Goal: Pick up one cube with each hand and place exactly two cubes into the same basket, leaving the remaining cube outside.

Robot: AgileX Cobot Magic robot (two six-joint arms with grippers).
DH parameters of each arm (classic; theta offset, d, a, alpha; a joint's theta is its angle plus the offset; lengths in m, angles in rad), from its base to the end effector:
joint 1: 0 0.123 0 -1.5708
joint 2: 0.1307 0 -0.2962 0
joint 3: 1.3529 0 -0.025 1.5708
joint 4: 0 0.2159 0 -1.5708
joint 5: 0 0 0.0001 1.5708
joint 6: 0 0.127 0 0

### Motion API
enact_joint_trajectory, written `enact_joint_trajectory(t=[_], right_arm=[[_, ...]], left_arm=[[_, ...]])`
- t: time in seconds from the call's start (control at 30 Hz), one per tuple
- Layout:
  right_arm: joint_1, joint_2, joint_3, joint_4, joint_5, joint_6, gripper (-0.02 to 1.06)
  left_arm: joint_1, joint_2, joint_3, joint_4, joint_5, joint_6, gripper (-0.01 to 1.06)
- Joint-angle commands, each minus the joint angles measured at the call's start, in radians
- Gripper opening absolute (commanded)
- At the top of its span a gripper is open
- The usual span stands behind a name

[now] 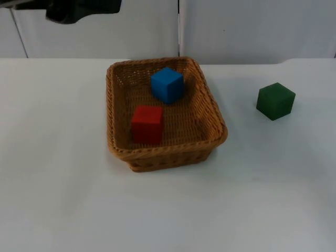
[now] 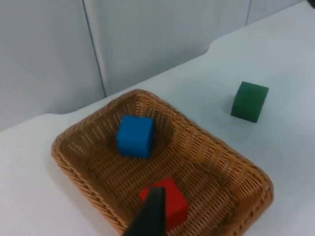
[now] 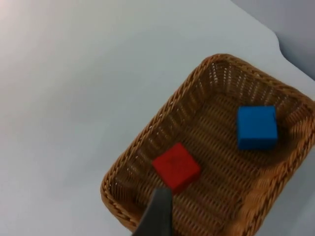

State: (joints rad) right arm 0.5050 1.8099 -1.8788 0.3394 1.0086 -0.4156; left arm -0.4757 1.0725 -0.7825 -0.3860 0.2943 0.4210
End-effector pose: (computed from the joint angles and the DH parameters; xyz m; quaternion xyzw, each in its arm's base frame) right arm 0.3319 0.2244 0.3678 -0.3794 0.8418 0.1807 0.3387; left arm 0.1912 -0.1141 0.3224 0.2491 0.8161 -0.1554 0.4979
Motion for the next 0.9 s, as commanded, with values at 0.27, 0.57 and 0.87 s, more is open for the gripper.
enact_joint_trajectory(t=[0.27, 0.57, 0.87], right_arm=[[0.007, -0.265, 0.389, 0.005, -0.203, -0.025, 0.78], [0.007, -0.446, 0.641, 0.003, -0.299, -0.029, 0.78], [0.007, -0.68, 0.888, 0.003, -0.395, -0.029, 0.78]], left_arm=[[0.0, -0.06, 0.009, 0.002, 0.098, -0.052, 0.87], [0.0, -0.149, 0.009, 0.034, 0.15, -0.055, 0.87], [0.0, -0.298, 0.009, 0.063, 0.239, -0.055, 0.87]])
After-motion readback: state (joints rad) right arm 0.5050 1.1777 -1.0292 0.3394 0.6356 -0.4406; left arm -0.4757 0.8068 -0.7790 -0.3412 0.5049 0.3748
